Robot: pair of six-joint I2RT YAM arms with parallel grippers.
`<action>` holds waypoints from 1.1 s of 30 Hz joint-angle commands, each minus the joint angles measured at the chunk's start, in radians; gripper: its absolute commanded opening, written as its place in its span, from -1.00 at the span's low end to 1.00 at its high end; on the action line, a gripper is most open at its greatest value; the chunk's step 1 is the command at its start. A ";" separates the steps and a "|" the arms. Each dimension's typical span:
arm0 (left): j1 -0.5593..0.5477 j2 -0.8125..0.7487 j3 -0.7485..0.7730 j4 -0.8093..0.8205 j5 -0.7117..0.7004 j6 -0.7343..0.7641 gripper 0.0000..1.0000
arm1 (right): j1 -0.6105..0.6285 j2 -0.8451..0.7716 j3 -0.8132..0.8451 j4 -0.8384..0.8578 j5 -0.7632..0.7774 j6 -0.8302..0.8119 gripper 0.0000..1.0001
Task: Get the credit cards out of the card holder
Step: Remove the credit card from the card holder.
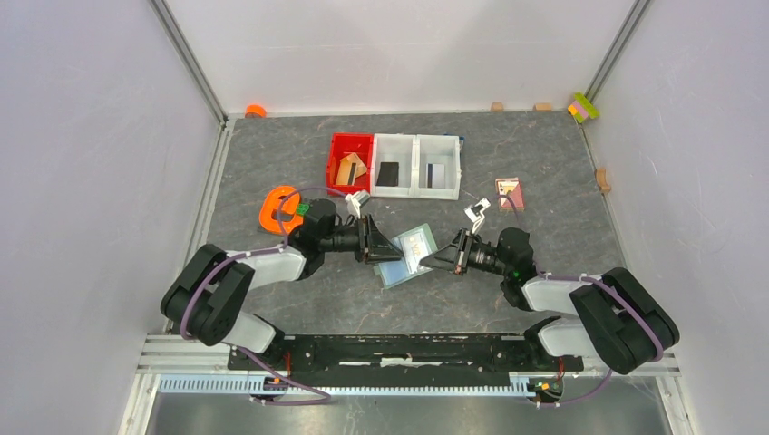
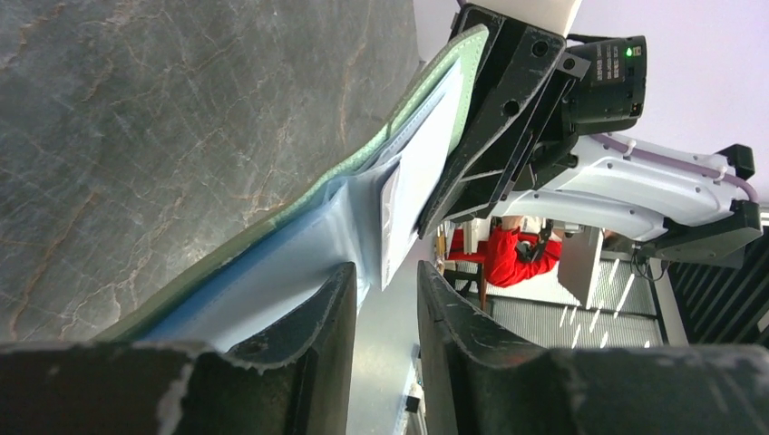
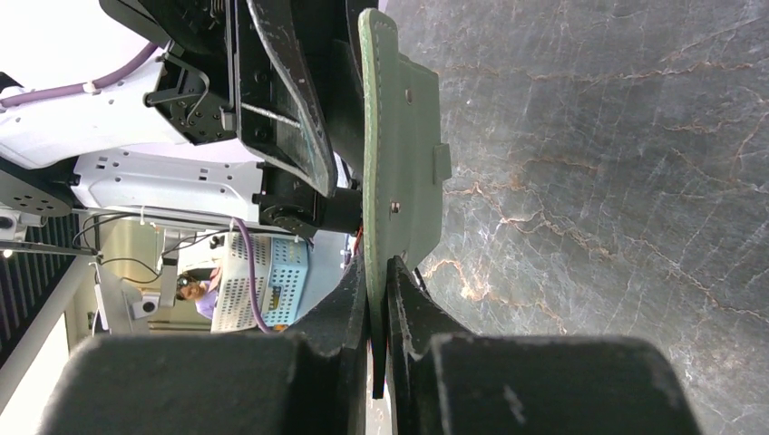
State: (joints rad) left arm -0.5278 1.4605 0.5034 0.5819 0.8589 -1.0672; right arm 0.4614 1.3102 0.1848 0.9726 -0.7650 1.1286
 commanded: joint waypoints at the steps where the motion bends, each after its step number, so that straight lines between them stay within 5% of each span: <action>1: -0.041 0.024 0.010 0.103 -0.017 -0.021 -0.25 | -0.005 -0.001 -0.001 0.087 0.006 0.014 -1.00; 11: -0.064 0.110 0.015 0.268 -0.003 -0.100 -0.40 | -0.003 -0.009 -0.007 0.086 0.001 0.019 -1.00; 18: -0.062 0.136 0.008 0.344 0.007 -0.133 -0.94 | -0.003 -0.012 -0.004 0.092 -0.005 0.029 -0.80; 25: -0.054 0.144 -0.001 0.357 0.030 -0.139 -0.96 | -0.006 -0.030 -0.005 0.085 -0.001 0.025 -0.44; 33: -0.038 0.137 -0.008 0.329 0.063 -0.120 -0.96 | -0.033 -0.044 -0.008 0.059 -0.006 0.014 -0.42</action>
State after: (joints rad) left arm -0.5751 1.6058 0.5022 0.8703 0.8806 -1.1854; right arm 0.4427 1.2911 0.1787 1.0000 -0.7582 1.1553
